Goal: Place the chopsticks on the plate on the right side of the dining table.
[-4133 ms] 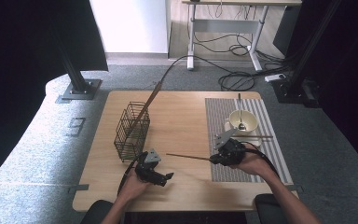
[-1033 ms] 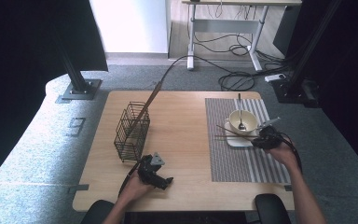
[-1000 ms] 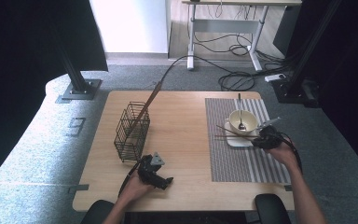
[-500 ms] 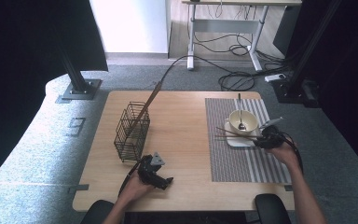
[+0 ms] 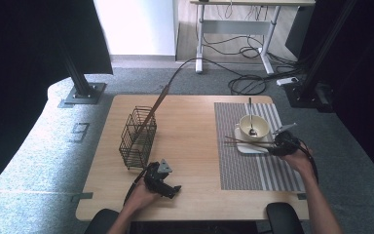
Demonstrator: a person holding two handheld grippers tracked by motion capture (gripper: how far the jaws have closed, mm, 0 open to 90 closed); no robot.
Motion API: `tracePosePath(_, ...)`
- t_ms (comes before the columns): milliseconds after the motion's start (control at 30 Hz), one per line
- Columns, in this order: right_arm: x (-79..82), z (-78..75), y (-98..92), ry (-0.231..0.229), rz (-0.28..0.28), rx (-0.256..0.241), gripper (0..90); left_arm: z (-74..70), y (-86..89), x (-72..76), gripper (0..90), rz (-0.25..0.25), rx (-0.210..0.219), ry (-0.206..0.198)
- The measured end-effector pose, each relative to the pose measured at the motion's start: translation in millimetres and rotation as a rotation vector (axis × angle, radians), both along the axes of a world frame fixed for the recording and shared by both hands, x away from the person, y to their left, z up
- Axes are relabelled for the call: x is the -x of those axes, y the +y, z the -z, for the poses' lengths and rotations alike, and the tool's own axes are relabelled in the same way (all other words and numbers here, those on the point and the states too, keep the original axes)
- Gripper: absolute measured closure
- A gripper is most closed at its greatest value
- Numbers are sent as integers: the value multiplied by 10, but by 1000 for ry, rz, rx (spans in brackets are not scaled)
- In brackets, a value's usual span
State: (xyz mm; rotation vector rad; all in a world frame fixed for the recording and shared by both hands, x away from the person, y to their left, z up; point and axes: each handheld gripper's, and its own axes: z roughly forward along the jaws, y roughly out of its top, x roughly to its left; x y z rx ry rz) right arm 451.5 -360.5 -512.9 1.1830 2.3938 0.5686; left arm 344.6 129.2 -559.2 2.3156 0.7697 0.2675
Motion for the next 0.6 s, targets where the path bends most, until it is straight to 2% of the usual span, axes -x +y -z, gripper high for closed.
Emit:
tracePosePath(233,-38,-3,-18,-16,35,9,470,0,0,0,0,1,-1,0)
tracePosePath(467,-94,17,-65,5,76,-15,446,0,-1,1,0,4,0,0)
tracePosePath(600,-109,28,-91,5,92,-6,430,0,-1,1,0,4,0,1)
